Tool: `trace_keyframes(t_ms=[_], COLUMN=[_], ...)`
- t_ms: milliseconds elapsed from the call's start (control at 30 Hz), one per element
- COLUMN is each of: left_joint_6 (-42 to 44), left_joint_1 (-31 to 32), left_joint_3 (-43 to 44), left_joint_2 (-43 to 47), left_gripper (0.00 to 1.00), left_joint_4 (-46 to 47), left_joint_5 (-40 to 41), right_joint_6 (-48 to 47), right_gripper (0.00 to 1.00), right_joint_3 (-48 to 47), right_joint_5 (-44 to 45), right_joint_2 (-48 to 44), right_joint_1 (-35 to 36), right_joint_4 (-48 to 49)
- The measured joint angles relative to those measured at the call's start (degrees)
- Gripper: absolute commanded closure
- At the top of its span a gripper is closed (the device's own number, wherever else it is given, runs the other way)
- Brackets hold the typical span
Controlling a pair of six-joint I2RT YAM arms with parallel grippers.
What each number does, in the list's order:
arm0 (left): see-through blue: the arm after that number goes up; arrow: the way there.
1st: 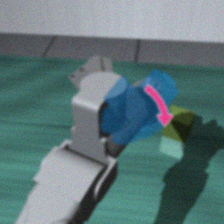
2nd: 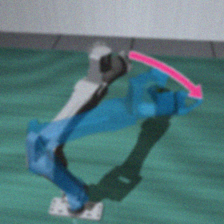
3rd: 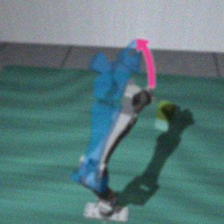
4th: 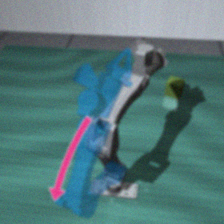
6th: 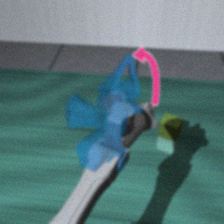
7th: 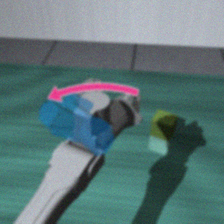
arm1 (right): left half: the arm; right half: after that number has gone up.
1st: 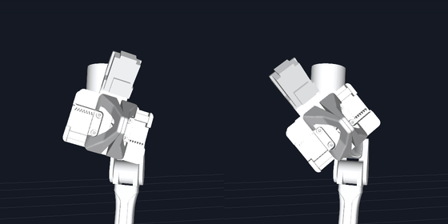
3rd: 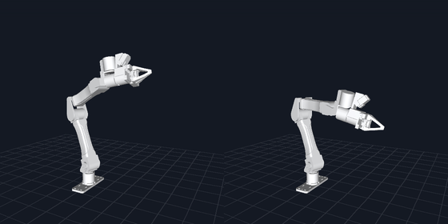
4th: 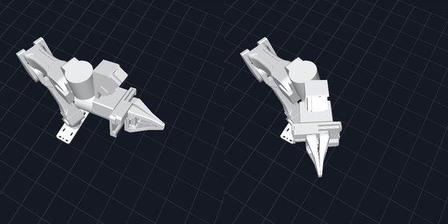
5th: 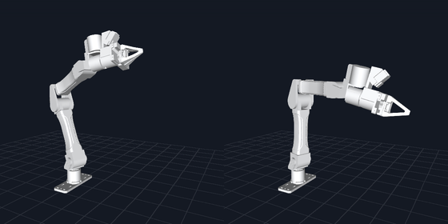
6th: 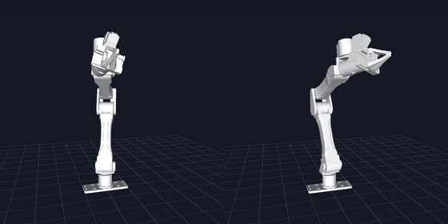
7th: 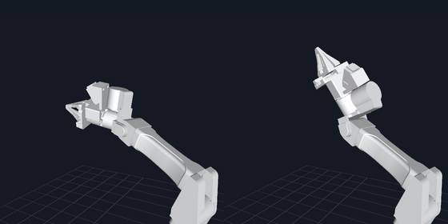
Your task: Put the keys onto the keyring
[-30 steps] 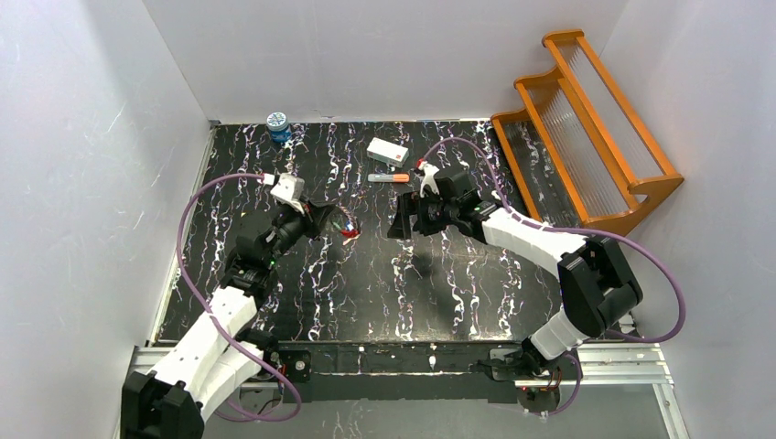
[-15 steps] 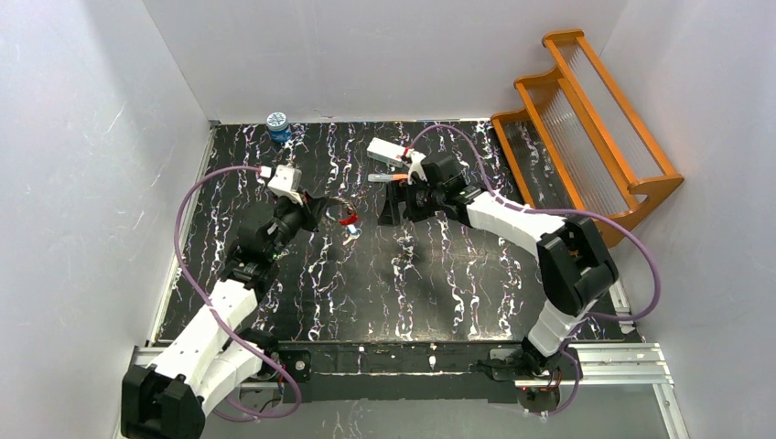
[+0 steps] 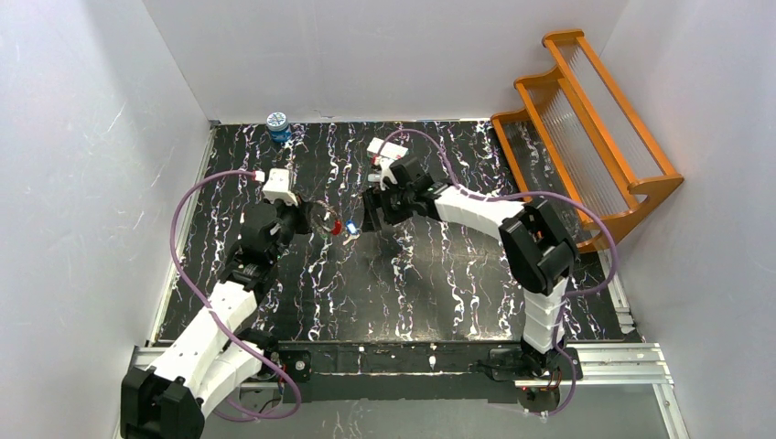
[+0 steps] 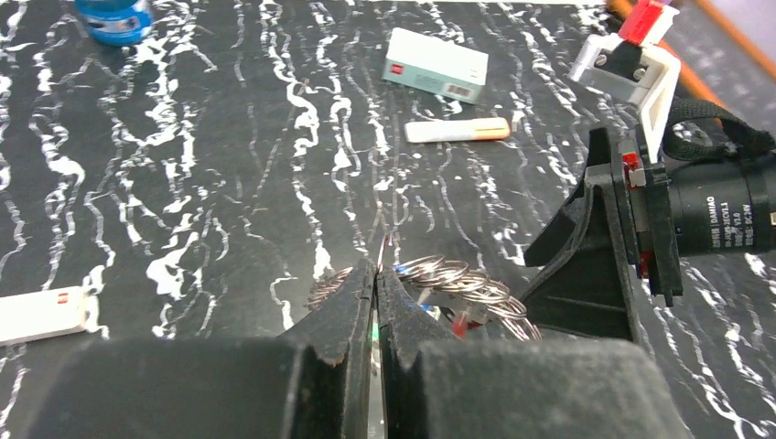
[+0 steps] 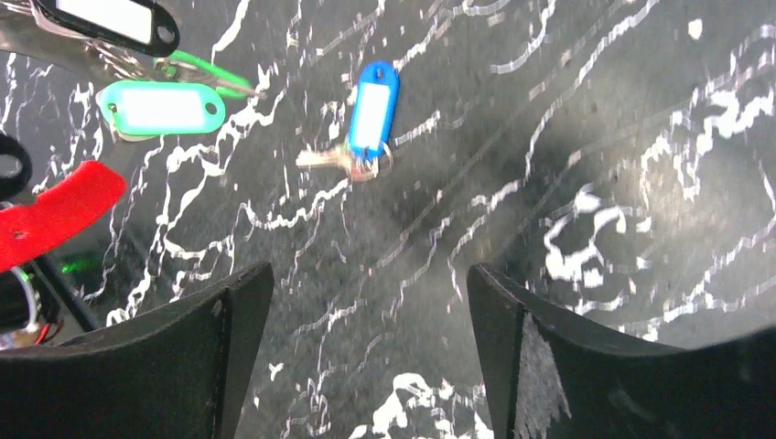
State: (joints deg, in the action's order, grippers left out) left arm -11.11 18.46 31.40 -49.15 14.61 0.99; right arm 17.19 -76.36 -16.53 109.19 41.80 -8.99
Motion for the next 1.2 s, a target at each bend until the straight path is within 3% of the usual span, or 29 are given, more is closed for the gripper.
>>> trace_keyframes(t_ms=[133, 400, 633, 833, 1100, 1200], left_joint_6=[2.40, 4.57, 4.90, 5.49, 3.54, 1.70], left_joint_1=[0.00, -0.02, -0.02, -0.02, -0.02, 0.28], left_joint_3=[1.49, 1.77, 1.33, 1.03, -1.29, -2.58], left_joint_2=[-0.68, 0.28, 0.87, -2.21, -10.12, -13.70], left_gripper=[1.00, 1.00, 1.00, 1.00, 1.00, 1.00], left_joint_4=[-2.43, -2.89, -2.86, -1.33, 6.38, 10.69], left_joint_5=[4.76, 10.86, 10.86, 6.29, -7.32, -12.50], right_joint_6=[-2.54, -7.89, -10.58, -11.26, -8.26, -5.95], right_gripper=[0.19, 0.38, 0.72, 0.99, 0.98, 0.72], right_joint_3=[-6.56, -17.73, -19.71, -13.73, -0.79, 3.65], right_joint_5=[2.67, 9.88, 13.84, 15.06, 13.75, 11.19], right_joint_2=[4.94, 16.17, 18.21, 15.19, 6.10, 2.86], right_joint_1=[2.25, 6.71, 7.34, 7.34, 6.43, 4.57], right_joint_4=[-1.42, -4.87, -5.60, -1.99, -1.40, -1.53])
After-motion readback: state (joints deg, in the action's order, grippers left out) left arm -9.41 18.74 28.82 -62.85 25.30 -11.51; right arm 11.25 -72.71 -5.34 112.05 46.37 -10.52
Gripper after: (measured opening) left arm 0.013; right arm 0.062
